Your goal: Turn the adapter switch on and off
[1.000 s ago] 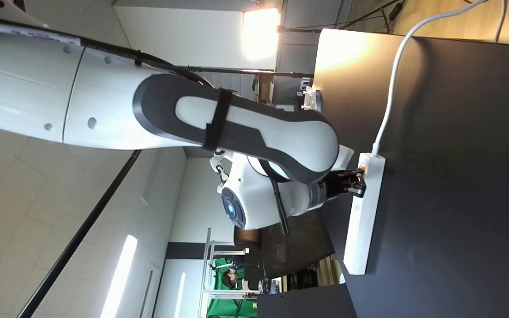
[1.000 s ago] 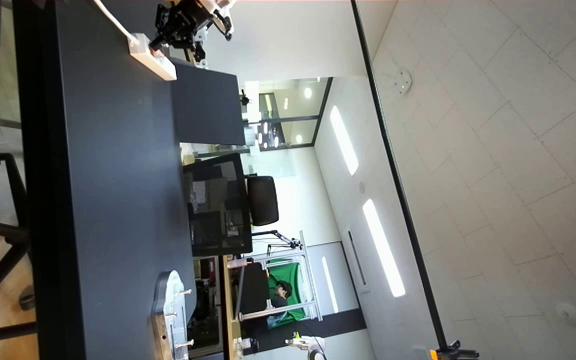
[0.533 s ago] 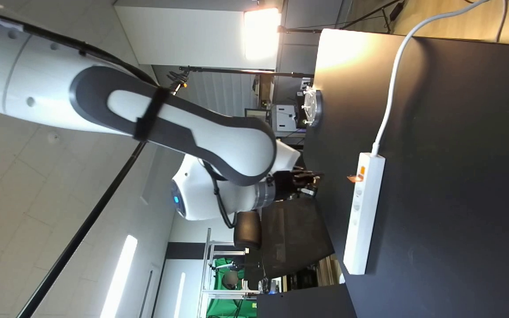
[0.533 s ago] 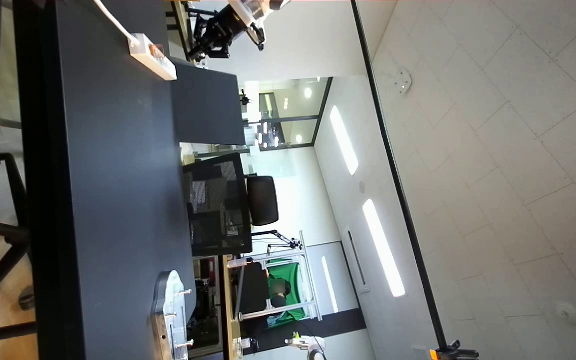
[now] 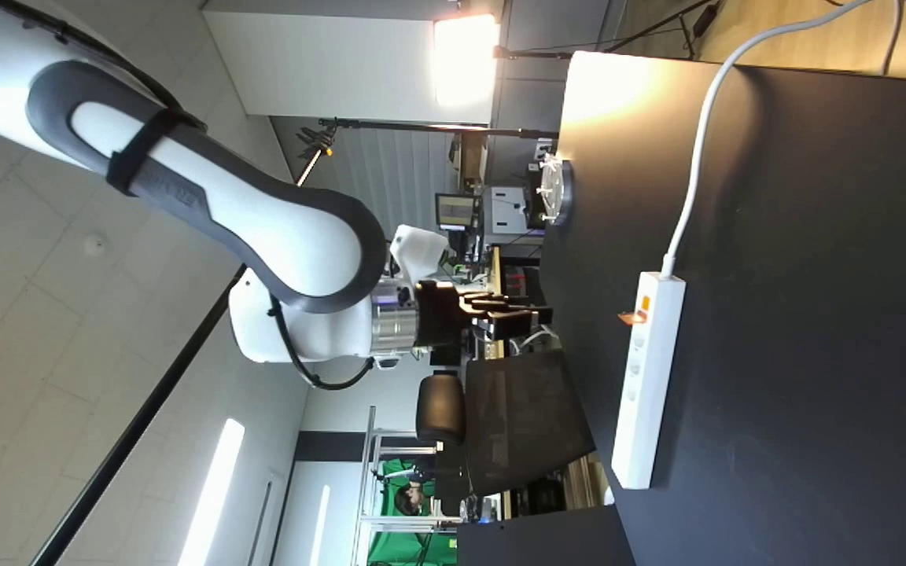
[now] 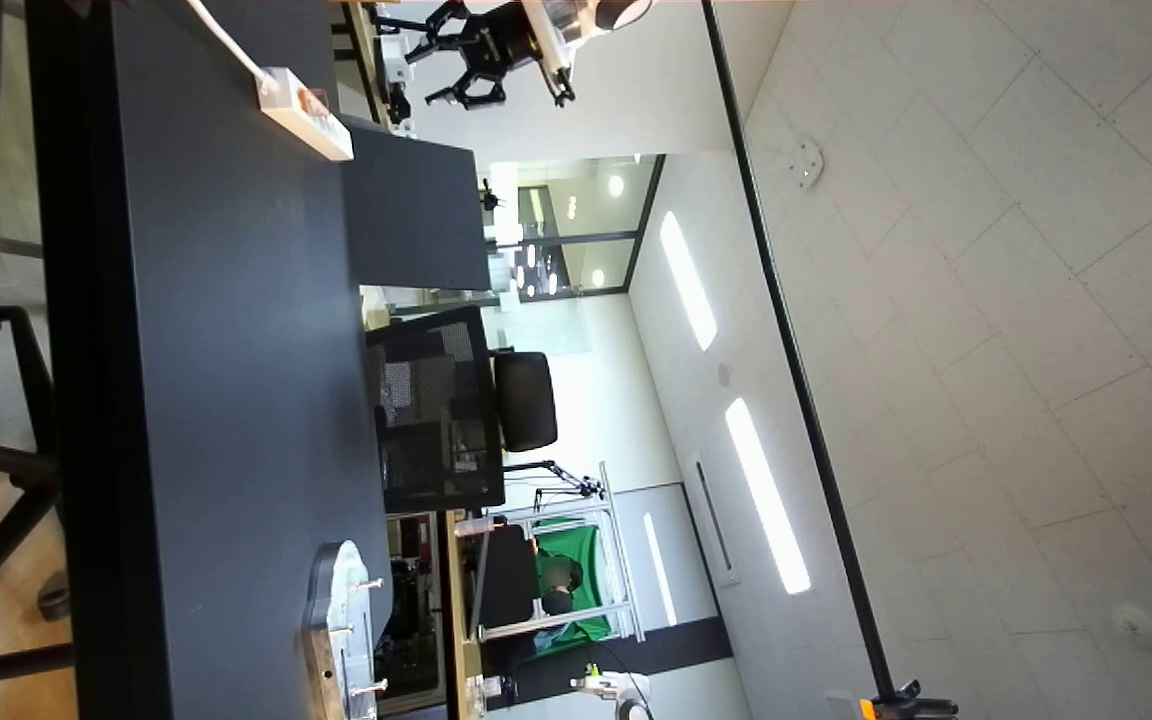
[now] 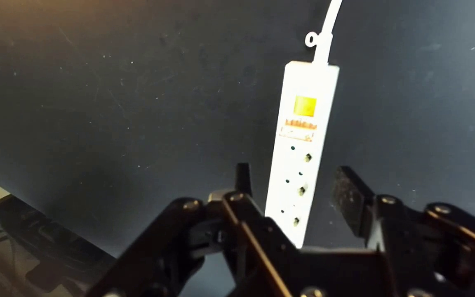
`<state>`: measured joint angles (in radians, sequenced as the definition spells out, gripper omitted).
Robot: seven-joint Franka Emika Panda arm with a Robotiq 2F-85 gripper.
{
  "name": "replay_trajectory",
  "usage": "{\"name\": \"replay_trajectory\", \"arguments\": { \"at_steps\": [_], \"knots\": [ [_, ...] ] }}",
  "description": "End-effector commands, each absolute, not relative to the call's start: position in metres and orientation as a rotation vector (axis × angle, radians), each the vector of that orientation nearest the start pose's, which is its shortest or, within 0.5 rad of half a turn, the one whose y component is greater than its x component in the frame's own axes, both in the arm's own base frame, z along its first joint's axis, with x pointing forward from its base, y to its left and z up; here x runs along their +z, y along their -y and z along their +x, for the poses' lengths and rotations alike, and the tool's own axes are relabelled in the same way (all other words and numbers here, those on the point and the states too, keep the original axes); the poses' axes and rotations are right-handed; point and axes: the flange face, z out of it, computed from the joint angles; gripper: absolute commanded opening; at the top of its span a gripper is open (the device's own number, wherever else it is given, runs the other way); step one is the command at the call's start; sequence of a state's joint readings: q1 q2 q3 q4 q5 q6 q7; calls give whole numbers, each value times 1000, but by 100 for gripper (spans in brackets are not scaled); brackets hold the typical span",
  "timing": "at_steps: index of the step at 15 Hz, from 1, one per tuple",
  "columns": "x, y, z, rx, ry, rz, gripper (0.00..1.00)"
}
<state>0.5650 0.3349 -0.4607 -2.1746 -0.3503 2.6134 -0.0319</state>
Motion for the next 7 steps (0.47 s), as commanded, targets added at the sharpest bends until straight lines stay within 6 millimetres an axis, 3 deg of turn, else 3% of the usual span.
{"name": "replay_trajectory", "arguments": {
  "at_steps": [1, 4, 7],
  "knots": [
    [269, -69, 570, -195, 807, -3358, 62],
    [275, -64, 568, -157, 821, -3331, 79],
    [274, -66, 567, -148, 829, -3328, 80]
  ]
}}
